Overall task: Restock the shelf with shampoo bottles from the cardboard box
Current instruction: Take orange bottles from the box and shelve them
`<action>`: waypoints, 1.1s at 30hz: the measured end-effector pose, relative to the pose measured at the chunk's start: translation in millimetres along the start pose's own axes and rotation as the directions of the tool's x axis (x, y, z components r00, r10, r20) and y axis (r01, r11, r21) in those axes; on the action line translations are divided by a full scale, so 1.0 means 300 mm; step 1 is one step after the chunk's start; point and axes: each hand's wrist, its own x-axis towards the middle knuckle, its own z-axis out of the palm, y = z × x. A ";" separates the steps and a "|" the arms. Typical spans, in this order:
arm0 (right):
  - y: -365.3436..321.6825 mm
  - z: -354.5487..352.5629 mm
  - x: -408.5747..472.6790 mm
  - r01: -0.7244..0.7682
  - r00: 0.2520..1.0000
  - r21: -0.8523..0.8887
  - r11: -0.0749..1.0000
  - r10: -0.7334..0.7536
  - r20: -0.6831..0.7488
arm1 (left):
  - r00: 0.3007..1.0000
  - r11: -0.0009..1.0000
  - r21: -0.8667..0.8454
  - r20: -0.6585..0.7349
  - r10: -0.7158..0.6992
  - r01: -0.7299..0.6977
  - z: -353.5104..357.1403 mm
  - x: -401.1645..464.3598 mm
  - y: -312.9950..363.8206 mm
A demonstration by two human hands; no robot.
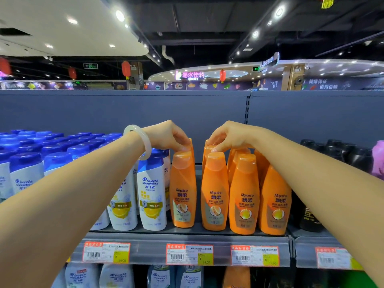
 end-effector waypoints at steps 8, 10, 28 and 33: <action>-0.005 -0.002 0.001 0.011 1.000 -0.019 1.000 -0.011 0.007 | 1.000 1.000 0.006 0.006 0.015 -0.015 -0.004 -0.006 0.009; -0.006 -0.001 0.000 0.004 1.000 -0.024 1.000 -0.004 0.006 | 1.000 1.000 0.014 0.007 0.009 -0.009 -0.002 -0.005 0.006; -0.016 0.009 -0.012 -0.018 1.000 -0.063 0.998 0.017 -0.016 | 0.999 0.998 0.028 -0.013 0.048 -0.048 0.003 -0.014 0.022; -0.013 -0.011 -0.036 0.014 0.998 0.004 1.000 -0.014 -0.066 | 0.995 0.998 -0.014 -0.077 0.068 -0.069 -0.006 -0.029 0.024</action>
